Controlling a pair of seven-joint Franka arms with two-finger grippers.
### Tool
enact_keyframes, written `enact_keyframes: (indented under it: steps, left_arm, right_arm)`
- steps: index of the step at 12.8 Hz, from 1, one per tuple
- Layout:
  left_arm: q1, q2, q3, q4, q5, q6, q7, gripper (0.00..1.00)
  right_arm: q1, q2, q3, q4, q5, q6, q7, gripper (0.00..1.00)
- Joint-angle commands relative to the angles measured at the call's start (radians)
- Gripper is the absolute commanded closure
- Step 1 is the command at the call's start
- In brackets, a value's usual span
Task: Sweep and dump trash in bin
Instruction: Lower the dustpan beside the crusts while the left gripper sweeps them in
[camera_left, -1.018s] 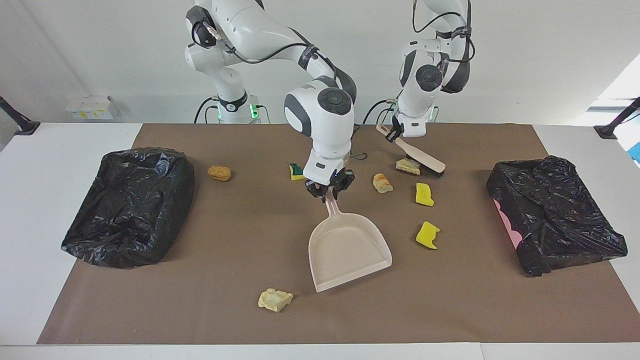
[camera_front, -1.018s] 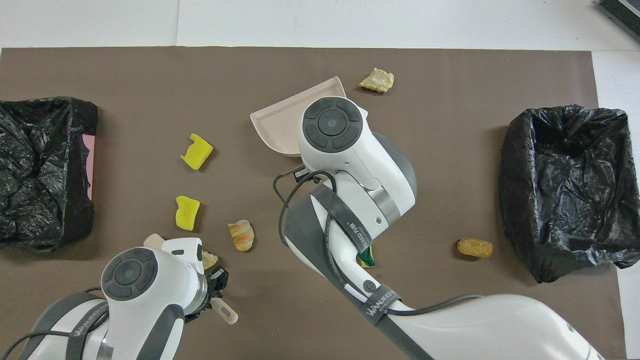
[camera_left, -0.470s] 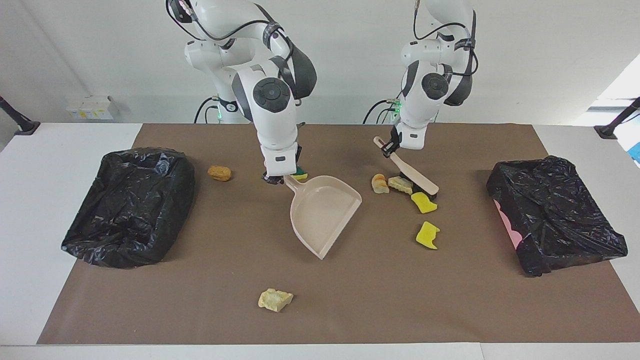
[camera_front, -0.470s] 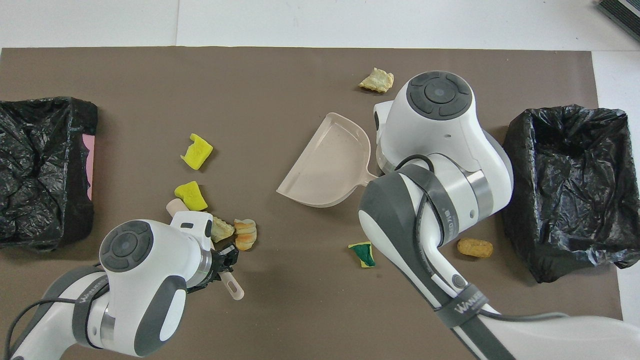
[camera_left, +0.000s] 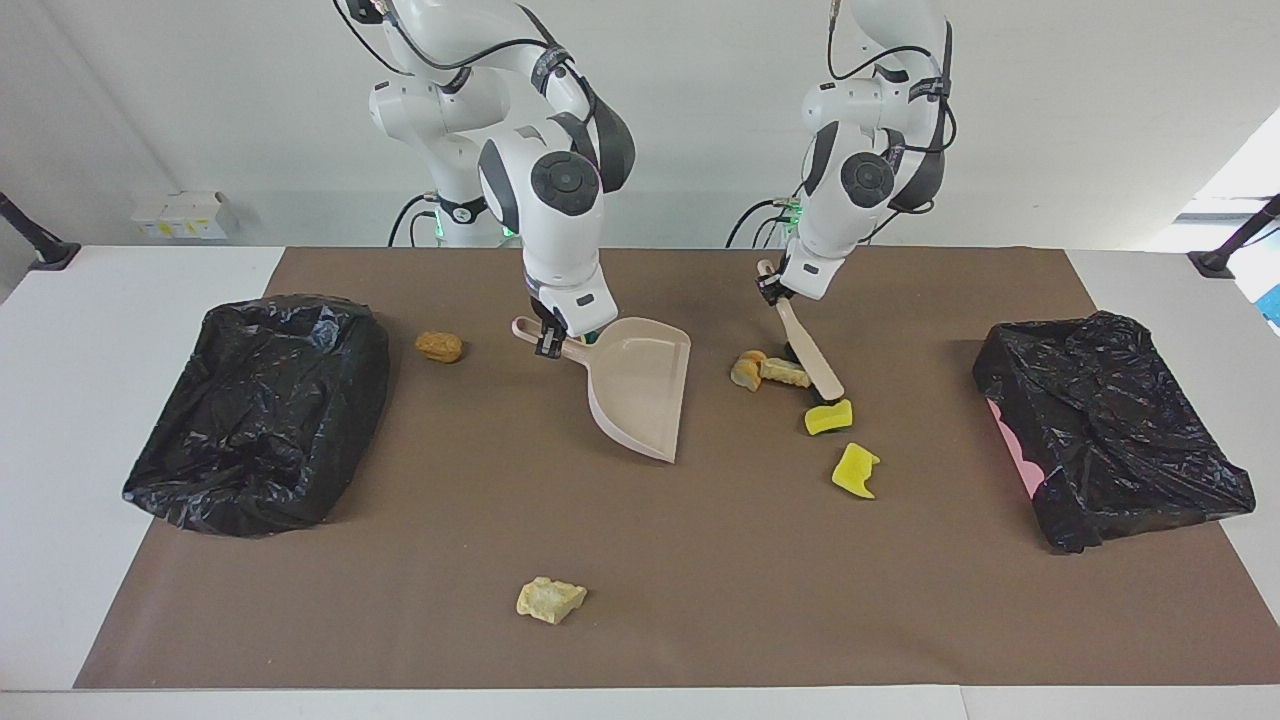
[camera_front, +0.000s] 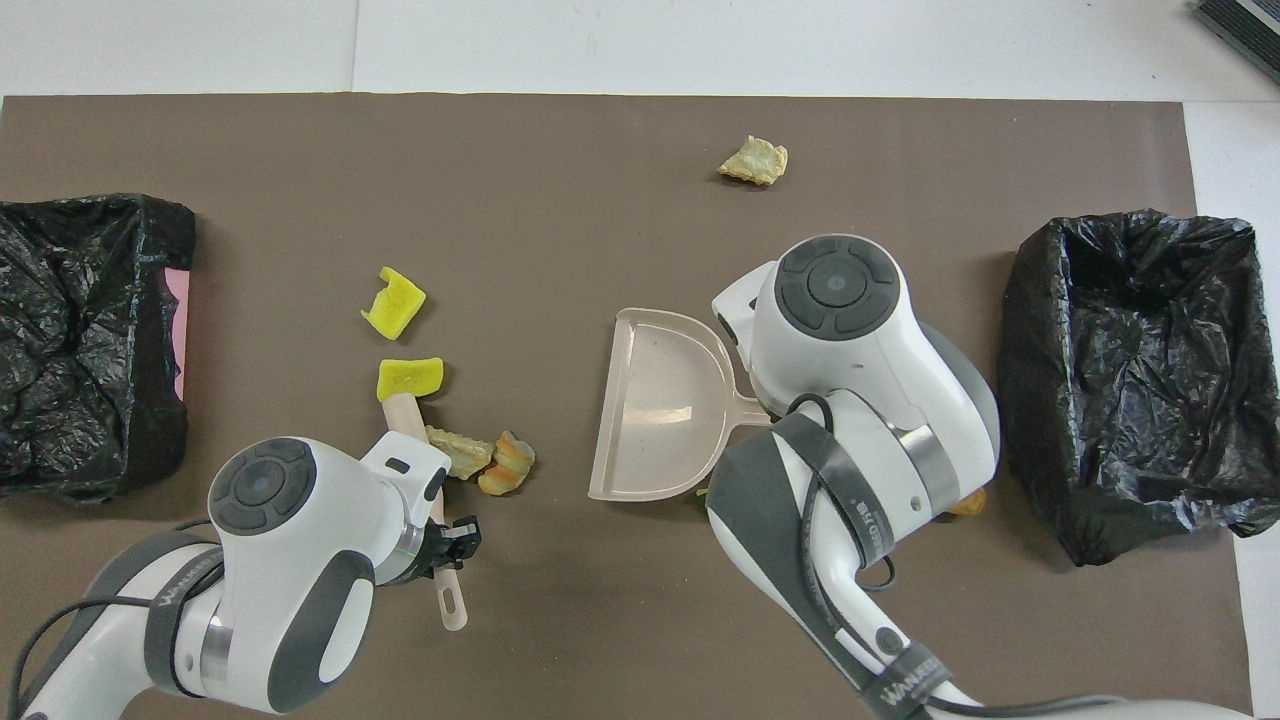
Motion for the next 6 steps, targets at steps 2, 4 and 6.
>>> enact_keyframes:
  steps: [2,4,6]
  left_arm:
    - [-0.005,-0.023,-0.004,-0.013,-0.008,-0.034,0.113,1.0]
    - [-0.01,-0.016,-0.012,-0.015,-0.008,-0.019,0.108,1.0]
    - [-0.024,-0.011,-0.021,-0.01,-0.011,0.024,0.094,1.0]
  right_arm:
    - [0.019,-0.12,0.005,-0.177,-0.019,0.089,-0.097,1.0]
    - [0.062,-0.093,0.005,-0.182,-0.019,0.111,-0.094,1.0]
    - [0.097,-0.067,0.003,-0.182,-0.025,0.148,-0.084,1.0]
